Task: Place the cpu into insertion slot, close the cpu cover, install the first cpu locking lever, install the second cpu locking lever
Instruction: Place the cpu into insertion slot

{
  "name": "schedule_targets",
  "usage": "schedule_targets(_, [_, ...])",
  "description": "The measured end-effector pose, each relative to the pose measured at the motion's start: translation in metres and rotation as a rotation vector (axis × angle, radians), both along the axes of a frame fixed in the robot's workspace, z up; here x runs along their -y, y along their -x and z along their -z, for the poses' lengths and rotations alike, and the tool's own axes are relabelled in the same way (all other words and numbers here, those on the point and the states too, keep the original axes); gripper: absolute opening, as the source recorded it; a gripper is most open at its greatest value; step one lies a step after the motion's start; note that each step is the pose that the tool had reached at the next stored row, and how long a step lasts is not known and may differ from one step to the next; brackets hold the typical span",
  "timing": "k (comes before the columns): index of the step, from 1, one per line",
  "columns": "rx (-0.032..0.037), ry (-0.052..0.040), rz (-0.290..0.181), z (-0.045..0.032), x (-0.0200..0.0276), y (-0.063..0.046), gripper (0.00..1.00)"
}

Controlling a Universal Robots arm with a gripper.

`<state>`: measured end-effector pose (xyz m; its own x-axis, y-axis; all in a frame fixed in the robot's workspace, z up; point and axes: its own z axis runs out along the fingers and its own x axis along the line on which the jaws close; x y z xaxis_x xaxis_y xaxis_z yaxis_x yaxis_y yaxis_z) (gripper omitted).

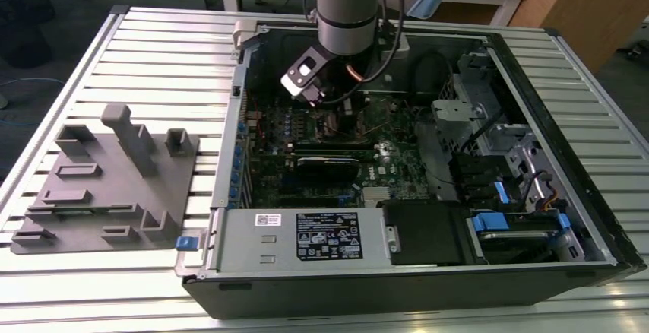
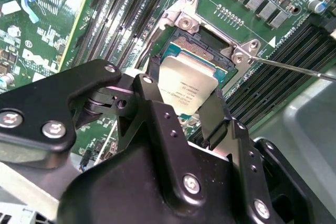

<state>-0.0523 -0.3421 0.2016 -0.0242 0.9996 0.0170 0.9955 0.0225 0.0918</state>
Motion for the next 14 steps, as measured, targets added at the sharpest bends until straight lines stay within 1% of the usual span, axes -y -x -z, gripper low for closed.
schedule_targets(4, [0.0003, -0.0003, 0.004, 0.0003, -0.0002, 0.0000, 0.54])
schedule_targets(11, [0.0003, -0.0003, 0.005, 0.0027, -0.0042, 0.0001, 0.54])
schedule_targets(14, [0.0002, -0.0002, 0.006, 0.0043, -0.0046, 0.0005, 0.54])
